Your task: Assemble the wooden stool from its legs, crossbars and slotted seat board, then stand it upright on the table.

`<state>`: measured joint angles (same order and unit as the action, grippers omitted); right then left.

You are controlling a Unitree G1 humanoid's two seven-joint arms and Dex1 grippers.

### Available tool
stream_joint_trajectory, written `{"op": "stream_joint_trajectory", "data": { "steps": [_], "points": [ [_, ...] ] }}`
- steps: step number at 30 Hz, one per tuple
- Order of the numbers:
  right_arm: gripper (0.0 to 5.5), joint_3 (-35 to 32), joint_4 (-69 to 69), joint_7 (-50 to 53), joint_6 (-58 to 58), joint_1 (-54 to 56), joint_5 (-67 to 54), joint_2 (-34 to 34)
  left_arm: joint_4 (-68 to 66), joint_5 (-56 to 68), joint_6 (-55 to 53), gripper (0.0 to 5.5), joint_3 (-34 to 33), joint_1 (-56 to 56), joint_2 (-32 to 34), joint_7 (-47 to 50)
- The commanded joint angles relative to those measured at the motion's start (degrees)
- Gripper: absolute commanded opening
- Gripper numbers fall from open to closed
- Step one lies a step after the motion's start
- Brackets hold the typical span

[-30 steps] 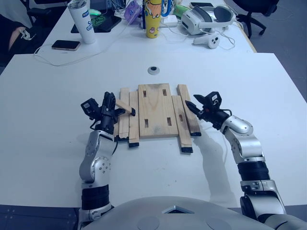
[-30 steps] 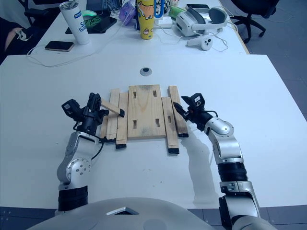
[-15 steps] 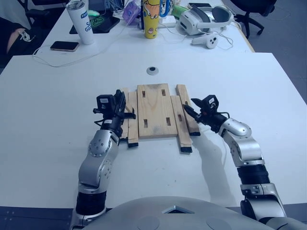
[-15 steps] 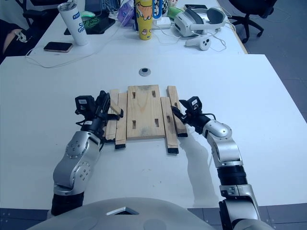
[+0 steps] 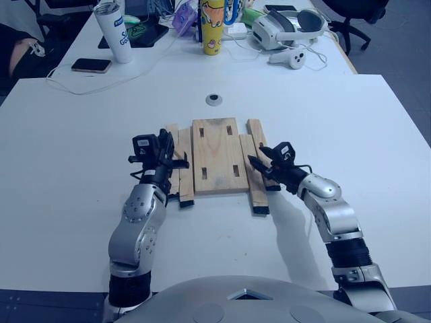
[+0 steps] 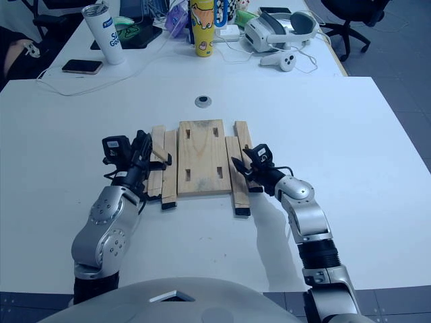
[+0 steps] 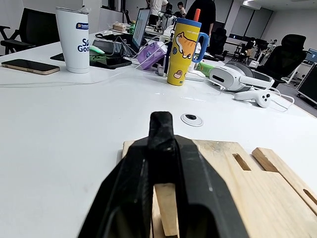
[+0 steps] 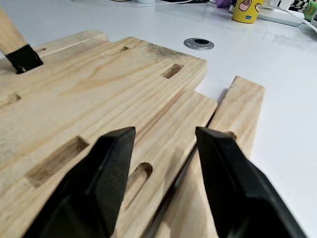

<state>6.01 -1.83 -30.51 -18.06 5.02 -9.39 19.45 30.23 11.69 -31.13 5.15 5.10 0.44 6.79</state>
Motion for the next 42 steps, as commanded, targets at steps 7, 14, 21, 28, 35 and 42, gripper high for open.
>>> {"op": "stream_joint_trajectory", "data": {
  "steps": [7,14,21,28,35,42],
  "points": [
    [2.26,0.8,-2.7,4.2,3.1,-1.7,3.1,-2.0,-4.3,-2.3,-9.1,0.41,-1.4,-0.1,3.3,-1.0],
    [2.26,6.0,-8.6,5.3,8.7,-3.8,9.5,-1.3,-5.0,-3.9,-11.3,0.41,0.0,-3.5,10.3,-6.3],
    [2.26,6.7,-8.3,11.7,8.8,-5.9,12.9,-5.3,-9.0,-4.0,-10.6,0.41,0.1,-7.0,14.1,-11.2],
    [2.26,6.9,-5.4,12.3,9.7,-6.2,13.6,-5.9,-9.0,-4.3,-6.7,0.41,-0.6,-10.6,12.0,-10.9],
    [2.26,7.0,-3.5,10.9,10.5,-6.0,13.6,-5.0,-7.0,-5.0,-5.9,0.41,-1.4,-9.8,10.3,-10.0],
    [2.26,7.5,-2.6,10.4,10.5,-5.9,13.8,-5.0,-5.6,-3.6,-10.1,0.41,-3.7,-8.3,7.9,-9.0]
  ]
}}
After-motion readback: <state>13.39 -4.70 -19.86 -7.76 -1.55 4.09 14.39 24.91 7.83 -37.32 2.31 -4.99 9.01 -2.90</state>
